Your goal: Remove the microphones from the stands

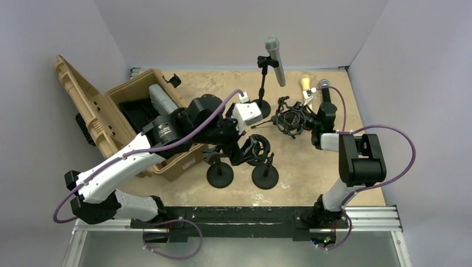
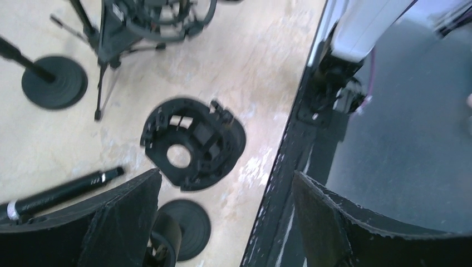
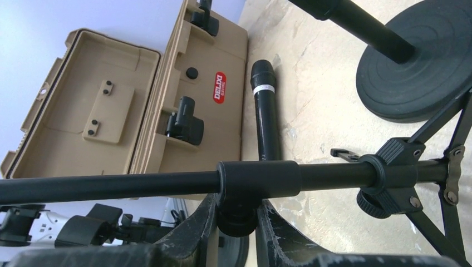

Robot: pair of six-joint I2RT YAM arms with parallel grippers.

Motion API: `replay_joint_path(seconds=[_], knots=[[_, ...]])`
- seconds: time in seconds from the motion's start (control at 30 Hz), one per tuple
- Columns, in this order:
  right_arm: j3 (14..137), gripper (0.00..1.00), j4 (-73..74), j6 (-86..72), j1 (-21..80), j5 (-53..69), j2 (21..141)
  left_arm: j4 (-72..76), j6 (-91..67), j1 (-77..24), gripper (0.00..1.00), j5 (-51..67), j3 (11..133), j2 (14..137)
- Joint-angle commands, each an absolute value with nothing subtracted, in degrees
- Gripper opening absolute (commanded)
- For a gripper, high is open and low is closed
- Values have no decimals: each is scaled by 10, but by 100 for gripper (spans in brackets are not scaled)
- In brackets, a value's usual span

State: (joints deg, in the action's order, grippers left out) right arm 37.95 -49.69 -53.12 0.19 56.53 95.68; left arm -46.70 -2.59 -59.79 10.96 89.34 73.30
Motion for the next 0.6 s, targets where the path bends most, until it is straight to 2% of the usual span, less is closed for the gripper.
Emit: replay_joint_path(seconds=[0.0, 0.1, 0.2, 0.27, 0.57], knots=[[415, 0, -432, -474, 2, 624, 979, -492, -86, -589, 85, 161, 1041, 785], [433, 0, -392, -439, 2, 620, 990, -508, -125, -584, 86, 147, 1135, 841], [435, 0, -395, -436, 2, 625, 1008, -484, -195, -550, 87, 177, 1175, 903], [440, 0, -403, -440, 7, 621, 1010, -463, -229, -524, 86, 206, 1195, 946], [437, 0, -440, -464, 10, 610, 1000, -382, -255, -467, 86, 192, 1239, 1065]])
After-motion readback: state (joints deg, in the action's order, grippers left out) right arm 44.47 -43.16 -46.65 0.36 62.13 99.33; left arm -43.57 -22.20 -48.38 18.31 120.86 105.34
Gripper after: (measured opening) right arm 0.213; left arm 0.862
